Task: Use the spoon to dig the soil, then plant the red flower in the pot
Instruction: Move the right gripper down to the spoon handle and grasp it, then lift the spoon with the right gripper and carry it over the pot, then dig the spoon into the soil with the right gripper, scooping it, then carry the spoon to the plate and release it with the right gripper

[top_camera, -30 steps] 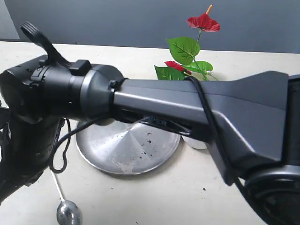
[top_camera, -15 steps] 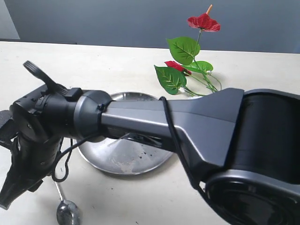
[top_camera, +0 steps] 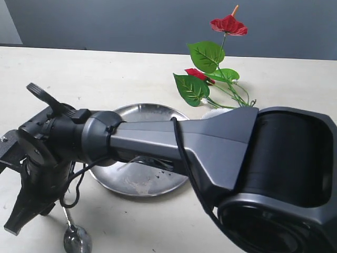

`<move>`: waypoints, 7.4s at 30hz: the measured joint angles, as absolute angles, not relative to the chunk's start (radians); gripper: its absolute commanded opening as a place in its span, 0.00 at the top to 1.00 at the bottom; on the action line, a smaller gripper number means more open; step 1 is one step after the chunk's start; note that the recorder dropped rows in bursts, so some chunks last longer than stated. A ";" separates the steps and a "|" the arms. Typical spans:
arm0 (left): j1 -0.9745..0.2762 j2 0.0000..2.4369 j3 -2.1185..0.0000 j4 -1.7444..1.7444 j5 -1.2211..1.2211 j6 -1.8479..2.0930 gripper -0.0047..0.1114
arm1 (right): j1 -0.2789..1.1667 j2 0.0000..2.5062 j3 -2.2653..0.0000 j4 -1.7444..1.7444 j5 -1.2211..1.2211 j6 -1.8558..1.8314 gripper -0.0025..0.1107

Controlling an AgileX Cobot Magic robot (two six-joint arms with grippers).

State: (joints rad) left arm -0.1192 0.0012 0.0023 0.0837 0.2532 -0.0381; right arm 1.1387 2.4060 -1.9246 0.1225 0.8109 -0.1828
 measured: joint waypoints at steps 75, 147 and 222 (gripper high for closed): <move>-0.119 0.001 0.002 0.084 0.253 -0.038 0.95 | 1.082 2.418 -1.925 0.180 0.843 -0.178 0.98; -0.119 0.001 0.002 0.084 0.253 -0.038 0.95 | 0.483 1.672 -0.825 0.148 -0.242 -0.181 0.98; -0.119 0.001 0.002 0.084 0.253 -0.038 0.95 | 0.790 2.113 -1.389 0.063 0.396 -0.107 0.98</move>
